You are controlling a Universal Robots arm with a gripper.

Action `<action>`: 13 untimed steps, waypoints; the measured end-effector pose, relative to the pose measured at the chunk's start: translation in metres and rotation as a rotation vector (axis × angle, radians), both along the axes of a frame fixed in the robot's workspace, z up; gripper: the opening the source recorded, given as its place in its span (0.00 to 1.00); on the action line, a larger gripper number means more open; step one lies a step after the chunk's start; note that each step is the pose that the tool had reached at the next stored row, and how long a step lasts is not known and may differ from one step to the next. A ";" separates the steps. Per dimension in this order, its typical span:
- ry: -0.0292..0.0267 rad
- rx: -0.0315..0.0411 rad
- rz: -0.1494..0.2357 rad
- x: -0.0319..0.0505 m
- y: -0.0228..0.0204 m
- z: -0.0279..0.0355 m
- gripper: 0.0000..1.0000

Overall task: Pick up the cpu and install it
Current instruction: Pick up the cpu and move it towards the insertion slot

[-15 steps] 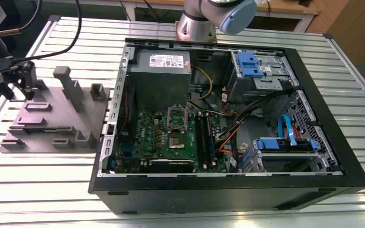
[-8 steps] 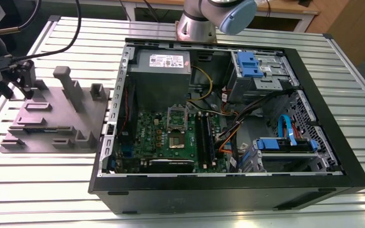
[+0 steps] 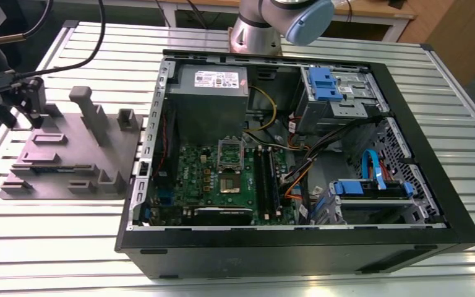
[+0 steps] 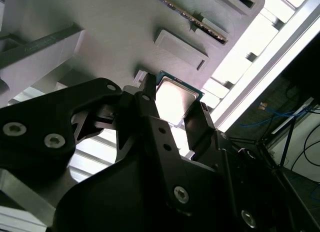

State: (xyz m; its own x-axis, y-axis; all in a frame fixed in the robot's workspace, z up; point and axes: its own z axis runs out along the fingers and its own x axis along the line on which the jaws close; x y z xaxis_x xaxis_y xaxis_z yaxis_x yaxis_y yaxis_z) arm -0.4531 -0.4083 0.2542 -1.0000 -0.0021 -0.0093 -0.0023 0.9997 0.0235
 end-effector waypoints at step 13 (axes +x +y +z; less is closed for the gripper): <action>0.0001 -0.0001 0.000 0.0000 0.0000 0.0026 0.47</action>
